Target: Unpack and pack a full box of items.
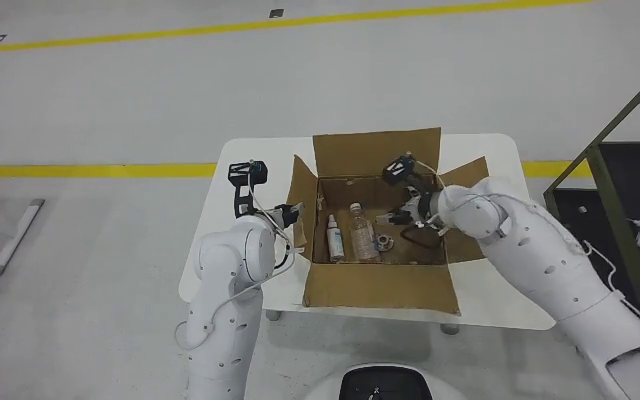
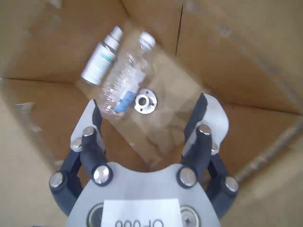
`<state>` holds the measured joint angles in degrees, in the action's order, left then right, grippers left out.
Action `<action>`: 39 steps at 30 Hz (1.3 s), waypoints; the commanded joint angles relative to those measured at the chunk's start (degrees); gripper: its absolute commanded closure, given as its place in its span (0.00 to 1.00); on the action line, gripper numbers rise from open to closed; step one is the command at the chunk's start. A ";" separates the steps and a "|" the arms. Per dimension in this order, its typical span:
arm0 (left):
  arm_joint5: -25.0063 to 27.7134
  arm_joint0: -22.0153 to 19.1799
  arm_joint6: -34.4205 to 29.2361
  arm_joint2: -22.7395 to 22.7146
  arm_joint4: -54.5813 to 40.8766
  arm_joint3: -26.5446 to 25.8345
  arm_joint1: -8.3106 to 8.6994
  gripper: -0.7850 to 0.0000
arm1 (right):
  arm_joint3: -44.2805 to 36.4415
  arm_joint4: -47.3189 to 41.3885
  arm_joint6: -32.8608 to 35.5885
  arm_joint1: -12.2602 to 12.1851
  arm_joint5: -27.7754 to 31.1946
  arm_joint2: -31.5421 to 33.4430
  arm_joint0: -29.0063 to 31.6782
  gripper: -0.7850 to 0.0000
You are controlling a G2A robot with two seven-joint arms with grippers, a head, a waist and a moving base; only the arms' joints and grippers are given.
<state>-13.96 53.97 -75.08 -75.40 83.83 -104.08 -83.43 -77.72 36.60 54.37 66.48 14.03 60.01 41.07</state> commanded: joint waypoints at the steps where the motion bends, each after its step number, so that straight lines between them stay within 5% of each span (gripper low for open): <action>1: 0.00 0.00 0.00 0.00 0.00 0.00 0.00 0.00 | -5.26 -6.36 1.61 -1.95 3.31 10.22 3.32 0.76; 2: 0.00 0.00 0.00 0.00 0.00 0.00 0.00 0.00 | -7.60 -7.67 1.22 -2.80 3.81 14.88 4.71 1.00; 8: 0.00 0.00 0.00 0.00 0.00 0.00 0.00 0.00 | -15.23 -13.95 -2.35 -5.87 4.59 36.82 16.63 1.00; 14: 0.00 0.00 0.00 0.00 0.00 0.00 0.00 0.00 | -4.83 -23.98 -4.58 -6.52 2.32 45.86 23.84 1.00; 23: 0.00 0.00 0.00 0.00 0.00 0.00 0.00 0.00 | 12.43 -36.95 4.73 -5.11 2.89 34.40 17.66 1.00; 30: 0.00 0.00 0.00 0.00 0.00 0.00 0.00 0.00 | 10.25 -42.30 12.38 -4.60 7.63 28.65 13.86 1.00; 39: 0.02 0.39 1.05 -0.13 -0.14 -0.01 0.01 0.00 | 2.92 -33.62 14.63 -3.93 7.30 17.88 12.13 1.00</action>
<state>-13.96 54.02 -75.02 -75.43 83.81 -104.08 -83.43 -74.22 1.72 69.38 62.49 21.33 78.93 53.28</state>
